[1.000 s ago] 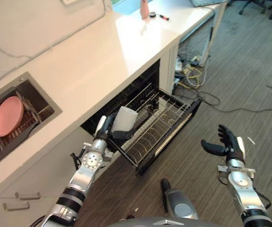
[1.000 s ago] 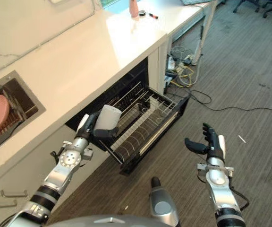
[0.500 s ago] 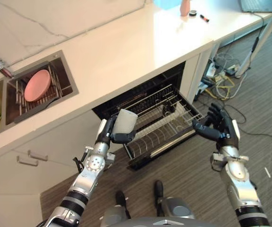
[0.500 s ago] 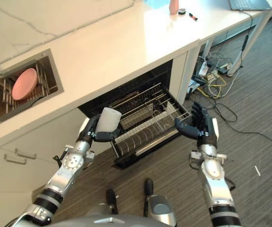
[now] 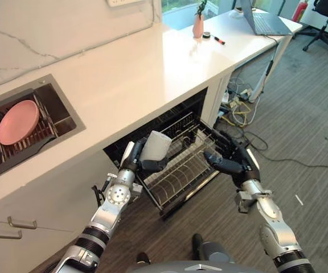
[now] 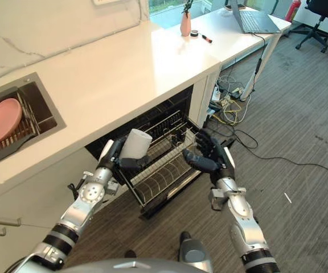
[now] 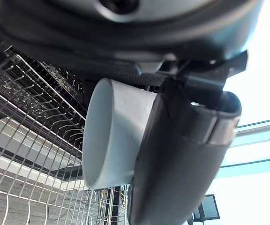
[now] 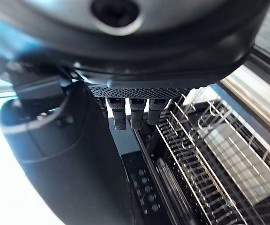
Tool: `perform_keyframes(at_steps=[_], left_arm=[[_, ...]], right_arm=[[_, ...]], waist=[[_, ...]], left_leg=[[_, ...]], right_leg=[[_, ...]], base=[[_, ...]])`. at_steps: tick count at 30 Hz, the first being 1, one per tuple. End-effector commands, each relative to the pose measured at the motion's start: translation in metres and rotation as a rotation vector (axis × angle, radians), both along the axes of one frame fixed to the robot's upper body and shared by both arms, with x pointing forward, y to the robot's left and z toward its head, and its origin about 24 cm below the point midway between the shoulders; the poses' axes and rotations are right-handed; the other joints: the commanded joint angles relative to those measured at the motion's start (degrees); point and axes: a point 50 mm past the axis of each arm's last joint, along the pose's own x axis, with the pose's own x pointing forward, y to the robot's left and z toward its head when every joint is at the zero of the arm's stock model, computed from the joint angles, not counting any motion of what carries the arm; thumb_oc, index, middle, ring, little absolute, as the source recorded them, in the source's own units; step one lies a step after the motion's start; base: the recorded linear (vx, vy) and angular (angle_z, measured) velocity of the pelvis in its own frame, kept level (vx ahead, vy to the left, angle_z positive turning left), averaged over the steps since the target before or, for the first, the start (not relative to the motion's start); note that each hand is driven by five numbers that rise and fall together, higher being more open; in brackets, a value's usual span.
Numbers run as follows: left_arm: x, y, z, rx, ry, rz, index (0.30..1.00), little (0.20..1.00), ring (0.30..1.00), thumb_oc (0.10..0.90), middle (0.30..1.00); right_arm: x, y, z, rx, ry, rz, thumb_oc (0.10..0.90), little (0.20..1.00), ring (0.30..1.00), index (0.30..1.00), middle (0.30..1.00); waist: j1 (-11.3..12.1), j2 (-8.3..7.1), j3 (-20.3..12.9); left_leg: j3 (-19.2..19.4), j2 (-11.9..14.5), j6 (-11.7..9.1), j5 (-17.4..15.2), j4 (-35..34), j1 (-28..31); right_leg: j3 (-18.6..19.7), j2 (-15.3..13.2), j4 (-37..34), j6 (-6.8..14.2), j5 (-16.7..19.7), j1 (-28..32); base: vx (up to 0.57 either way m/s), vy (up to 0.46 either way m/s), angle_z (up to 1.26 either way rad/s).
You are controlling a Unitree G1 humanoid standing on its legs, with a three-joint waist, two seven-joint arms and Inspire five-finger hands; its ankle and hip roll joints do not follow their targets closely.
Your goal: Place the dishes in the dishwasher.
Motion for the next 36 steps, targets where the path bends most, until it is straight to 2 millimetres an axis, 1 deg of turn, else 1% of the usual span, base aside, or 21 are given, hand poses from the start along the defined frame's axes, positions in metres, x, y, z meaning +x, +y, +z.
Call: perform_keyframes(at_steps=[1,2,5,6,7,10,11,14,15,17,21,22,28,29,30,31,36], left_arm=[[0.023,-0.007,0.053,0.028,-0.294,-0.022,0.3,0.3,0.3,0.4,0.3],[0.025,-0.014,0.053,0.036,-0.306,-0.022,0.3,0.3,0.3,0.4,0.3],[0.028,-0.027,0.056,0.039,-0.333,-0.015,0.3,0.3,0.3,0.4,0.3],[0.029,-0.027,0.056,0.039,-0.333,-0.014,0.3,0.3,0.3,0.4,0.3],[0.029,-0.031,0.056,0.046,-0.342,-0.012,0.3,0.3,0.3,0.4,0.3],[0.034,-0.048,0.059,0.059,-0.374,-0.004,0.3,0.3,0.3,0.4,0.3],[0.034,-0.049,0.059,0.059,-0.375,-0.004,0.3,0.3,0.3,0.4,0.3],[0.039,-0.062,0.064,0.088,-0.414,0.011,0.3,0.3,0.3,0.4,0.3],[0.039,-0.062,0.064,0.088,-0.415,0.011,0.3,0.3,0.3,0.4,0.3],[0.043,-0.069,0.069,0.116,-0.455,0.037,0.3,0.3,0.3,0.4,0.3],[0.045,-0.073,0.074,0.16,-0.506,0.071,0.3,0.3,0.3,0.4,0.3],[0.047,-0.075,0.077,0.185,-0.529,0.098,0.3,0.3,0.3,0.4,0.3],[0.045,-0.084,0.075,0.214,-0.552,0.1,0.3,0.3,0.3,0.4,0.3],[0.041,-0.088,0.072,0.207,-0.547,0.089,0.3,0.3,0.3,0.4,0.3],[0.041,-0.088,0.072,0.208,-0.547,0.089,0.3,0.3,0.3,0.4,0.3],[0.039,-0.092,0.069,0.188,-0.535,0.081,0.3,0.3,0.3,0.4,0.3],[0.034,-0.101,0.065,0.17,-0.514,0.04,0.3,0.3,0.3,0.4,0.3]], right_arm=[[0.004,0.015,0.048,0.098,-0.249,0.068,0.8,0.9,0.9,0.9,0.9],[0.002,0.02,0.051,0.114,-0.263,0.094,0.8,0.9,0.9,0.9,0.9],[0.003,0.035,0.055,0.169,-0.268,0.141,0.8,0.9,0.9,0.9,0.9],[0.003,0.035,0.055,0.169,-0.269,0.141,0.8,0.9,0.9,0.9,0.9],[0.003,0.039,0.056,0.185,-0.269,0.152,0.8,0.9,0.9,0.9,0.9],[0.002,0.057,0.058,0.282,-0.253,0.197,0.8,0.9,0.9,0.9,0.9],[0.002,0.057,0.058,0.282,-0.253,0.197,0.8,0.9,0.9,0.9,0.9],[0.003,0.07,0.065,0.323,-0.255,0.223,0.8,0.9,0.9,0.9,0.9],[0.003,0.07,0.065,0.323,-0.256,0.223,0.8,0.9,0.9,0.9,0.9],[0.005,0.076,0.069,0.334,-0.258,0.205,0.8,0.9,0.9,0.9,0.9],[0.007,0.083,0.073,0.348,-0.265,0.179,0.8,0.9,0.9,0.9,0.9],[0.007,0.088,0.076,0.371,-0.266,0.168,0.8,0.9,0.9,0.9,0.9],[0.009,0.1,0.082,0.462,-0.256,0.167,0.8,0.9,0.9,0.9,0.9],[0.011,0.108,0.083,0.531,-0.236,0.188,0.8,0.9,0.9,0.9,0.9],[0.012,0.108,0.083,0.531,-0.236,0.188,0.8,0.9,0.9,0.9,0.9],[0.015,0.113,0.086,0.584,-0.234,0.206,0.8,0.9,0.9,0.9,0.9],[0.023,0.121,0.091,0.669,-0.22,0.203,0.8,0.9,0.9,0.9,0.9]], waist=[[0.4,-3.83,-3.8],[0.1,-3.63,-3.7],[-0.5,-3.21,-3.5],[-0.5,-3.2,-3.5],[-0.6,-3.11,-3.5],[-1.0,-2.83,-3.4],[-1.0,-2.81,-3.3],[-1.2,-2.69,-3.1],[-1.3,-2.68,-3.1],[-1.4,-2.64,-2.9],[-1.4,-2.61,-2.8],[-1.3,-2.64,-2.8],[-0.9,-2.71,-2.8],[-0.4,-2.79,-2.9],[-0.4,-2.8,-2.9],[0.1,-2.98,-2.9],[1.0,-3.28,-2.9]], left_leg=[[-1.1,-0.8,-0.4,-3.4,0.1,2.3],[-1.4,-0.8,-0.5,-3.5,0.1,2.3],[-1.7,-0.9,-0.4,-3.6,0.1,2.2],[-1.7,-0.9,-0.4,-3.6,0.1,2.2],[-1.7,-0.9,-0.4,-3.6,0.1,2.2],[-1.8,-0.8,-0.6,-3.4,0.1,2.0],[-1.8,-0.8,-0.6,-3.3,0.1,2.0],[-2.0,-0.8,-0.7,-3.3,0.1,1.6],[-2.0,-0.8,-0.7,-3.3,0.1,1.6],[-2.2,-0.8,-0.7,-3.3,0.1,1.2],[-2.4,-0.7,-0.7,-3.3,0.1,0.7],[-2.7,-0.6,-0.7,-3.2,0.1,0.5],[-3.5,-0.5,-0.8,-3.2,0.1,0.1],[-3.8,-0.5,-0.8,-3.2,0.1,0.0],[-3.8,-0.5,-0.8,-3.2,0.1,0.0],[-4.1,-0.4,-0.8,-3.1,0.1,-0.1],[-4.9,-0.3,-0.9,-2.9,0.1,-0.4]], right_leg=[[-1.8,-5.1,-17.1,7.5,7.0,11.0],[-1.9,-5.1,-17.1,7.5,6.8,11.1],[-1.5,-5.0,-17.1,7.5,6.8,10.9],[-1.5,-5.0,-17.1,7.5,6.8,10.9],[-1.5,-5.0,-17.1,7.5,6.8,10.8],[-1.5,-4.9,-17.1,7.4,6.7,10.6],[-1.5,-4.9,-17.1,7.4,6.7,10.6],[-1.5,-4.7,-17.1,7.1,6.9,10.5],[-1.5,-4.7,-17.1,7.1,6.9,10.5],[-1.5,-4.7,-17.1,7.0,7.2,10.2],[-1.4,-4.5,-17.1,6.9,7.4,10.0],[-1.5,-4.3,-17.1,6.8,7.5,10.0],[-1.9,-4.2,-17.1,6.5,7.5,10.2],[-2.1,-4.1,-17.1,6.4,7.5,10.4],[-2.1,-4.1,-17.1,6.4,7.5,10.4],[-2.4,-4.0,-17.1,6.3,7.3,10.5],[-3.0,-4.0,-17.1,6.2,7.1,10.8]], base=[[0.0,-0.052,0.06],[0.0,-0.065,0.04],[0.0,-0.031,0.01],[0.0,0.0,0.0],[0.0,-0.026,-0.04],[0.0,-0.038,-0.04],[0.0,0.0,0.0],[0.0,-0.01,-0.01],[0.0,-0.011,-0.03],[0.0,-0.015,-0.04],[0.0,0.0,0.0],[0.0,0.0,0.0],[0.01,-0.002,0.02],[0.0,0.0,0.0],[0.0,0.0,0.0],[0.02,-0.014,0.05],[0.01,-0.012,0.06]])
